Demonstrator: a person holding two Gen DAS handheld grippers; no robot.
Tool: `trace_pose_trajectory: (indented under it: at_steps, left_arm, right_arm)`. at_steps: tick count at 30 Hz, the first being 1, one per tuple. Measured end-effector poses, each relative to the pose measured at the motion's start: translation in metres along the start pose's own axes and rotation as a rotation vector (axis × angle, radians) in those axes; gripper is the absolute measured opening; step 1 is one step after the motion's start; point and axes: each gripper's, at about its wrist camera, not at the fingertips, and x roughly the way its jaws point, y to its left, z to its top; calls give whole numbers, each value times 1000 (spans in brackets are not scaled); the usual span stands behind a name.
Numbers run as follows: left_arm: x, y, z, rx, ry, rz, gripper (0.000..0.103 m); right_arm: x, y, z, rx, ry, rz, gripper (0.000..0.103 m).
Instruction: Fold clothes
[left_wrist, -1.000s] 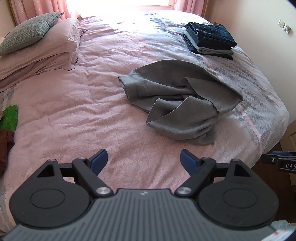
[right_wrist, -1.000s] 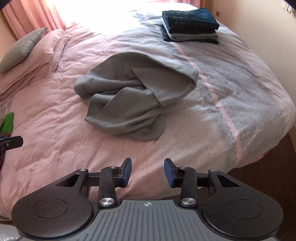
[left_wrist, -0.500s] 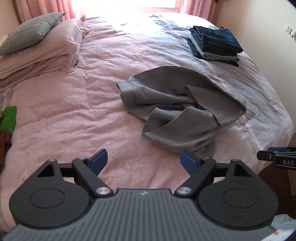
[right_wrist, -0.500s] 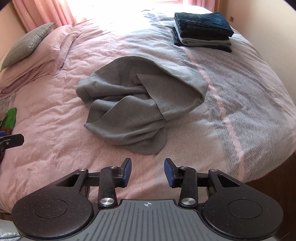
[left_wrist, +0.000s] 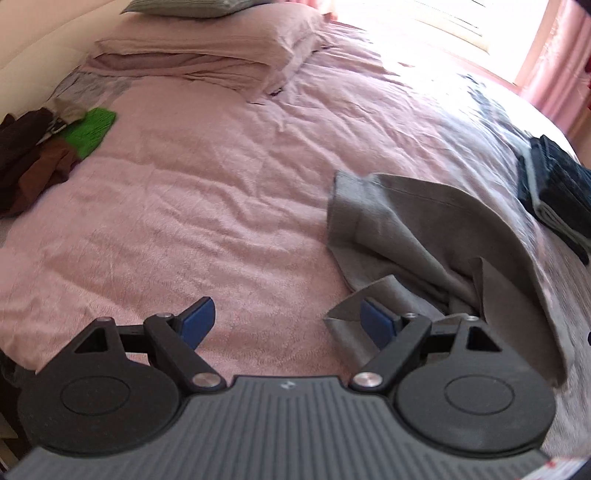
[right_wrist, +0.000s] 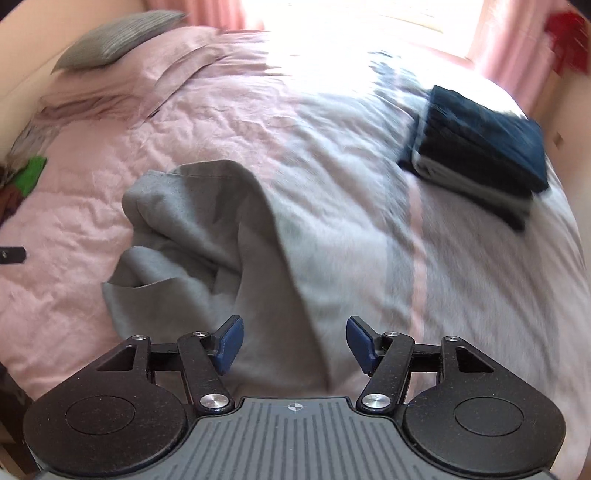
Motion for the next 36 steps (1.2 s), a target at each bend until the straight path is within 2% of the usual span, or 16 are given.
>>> trace_pose_trajectory:
  at_steps: [3, 7, 11, 16, 18, 19, 20, 21, 24, 28, 30, 33, 36]
  left_arm:
    - [16, 12, -6, -67, 3, 47, 83]
    - [42, 34, -8, -121, 23, 124, 83]
    - [66, 54, -3, -157, 39, 184, 83]
    - [99, 65, 0, -179, 42, 191, 83]
    - [115, 67, 1, -186, 54, 174, 83]
    - [124, 67, 0, -187, 61, 167, 83]
    - [132, 65, 1, -188, 71, 165, 83]
    - [139, 64, 1, -186, 81, 163, 82]
    - [155, 53, 3, -147, 98, 150, 82]
    - [173, 25, 11, -50, 104, 111, 82]
    - [185, -2, 16, 11, 100, 75, 82]
    - [205, -52, 23, 102, 91, -8, 81]
    - [224, -100, 33, 187, 86, -104, 81]
  right_arm:
    - [38, -5, 30, -128, -25, 25, 59]
    - [93, -9, 72, -197, -62, 66, 59]
    - [147, 6, 114, -305, -70, 128, 59]
    - [215, 40, 146, -463, -58, 164, 59]
    - [243, 50, 155, -506, -23, 163, 59]
    - [252, 53, 158, -519, -14, 179, 38]
    - [258, 54, 159, -528, -7, 220, 6]
    - [259, 52, 158, -515, -14, 225, 0]
    - [228, 27, 152, -444, -136, 233, 0]
    - [181, -60, 149, -132, -228, 163, 0]
    - [168, -108, 142, -11, -219, 63, 0]
    - [168, -168, 119, 137, -155, -53, 0]
    - [171, -210, 86, 261, -96, -174, 0]
